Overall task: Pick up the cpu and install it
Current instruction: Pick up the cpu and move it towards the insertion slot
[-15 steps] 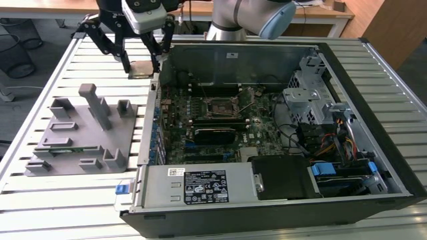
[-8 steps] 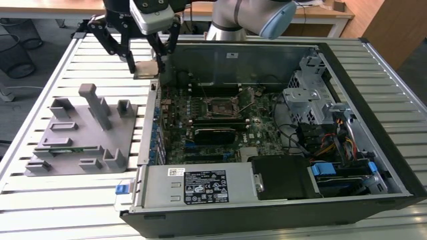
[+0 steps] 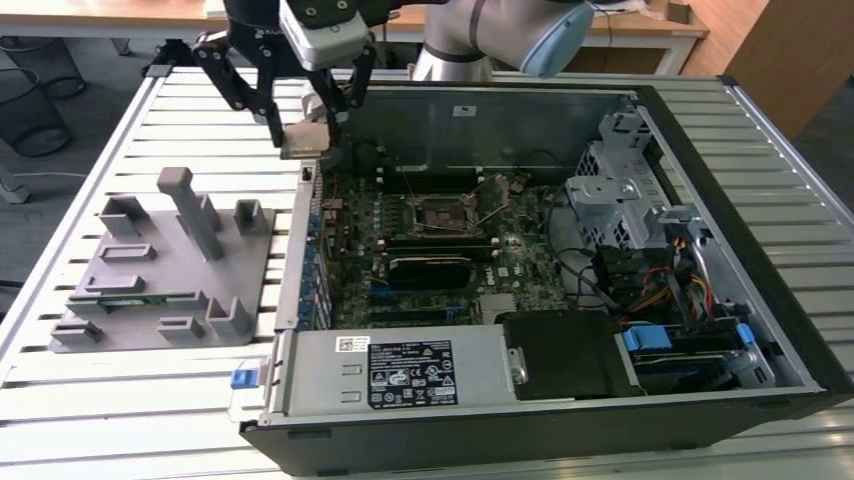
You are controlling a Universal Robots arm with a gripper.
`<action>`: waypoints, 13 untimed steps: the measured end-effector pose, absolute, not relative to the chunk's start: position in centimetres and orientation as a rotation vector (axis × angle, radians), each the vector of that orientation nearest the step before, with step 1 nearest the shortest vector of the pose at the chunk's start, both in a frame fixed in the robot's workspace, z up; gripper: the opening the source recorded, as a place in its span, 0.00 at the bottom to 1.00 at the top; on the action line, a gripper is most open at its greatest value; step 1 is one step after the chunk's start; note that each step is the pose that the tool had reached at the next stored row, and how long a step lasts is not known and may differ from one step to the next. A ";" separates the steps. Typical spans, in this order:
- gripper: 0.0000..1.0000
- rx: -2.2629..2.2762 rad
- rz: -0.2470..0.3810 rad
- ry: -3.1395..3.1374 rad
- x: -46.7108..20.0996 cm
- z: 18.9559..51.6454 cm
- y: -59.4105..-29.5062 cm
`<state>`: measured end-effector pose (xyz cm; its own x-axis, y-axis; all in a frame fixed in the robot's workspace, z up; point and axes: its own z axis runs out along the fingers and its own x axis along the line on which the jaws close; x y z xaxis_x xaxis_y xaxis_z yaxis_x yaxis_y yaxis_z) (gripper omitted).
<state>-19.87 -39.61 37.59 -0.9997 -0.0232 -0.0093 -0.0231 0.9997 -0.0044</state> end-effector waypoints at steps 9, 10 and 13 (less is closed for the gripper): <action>0.54 -0.036 -0.007 3.132 -18.6 37.5 -39.6; 0.54 -0.036 -0.007 3.132 -18.4 37.5 -39.6; 0.54 -0.036 -0.007 3.132 -17.9 37.4 -39.6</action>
<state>-17.86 -39.61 37.45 -0.9997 -0.0232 -0.0093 -0.0232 0.9997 -0.0044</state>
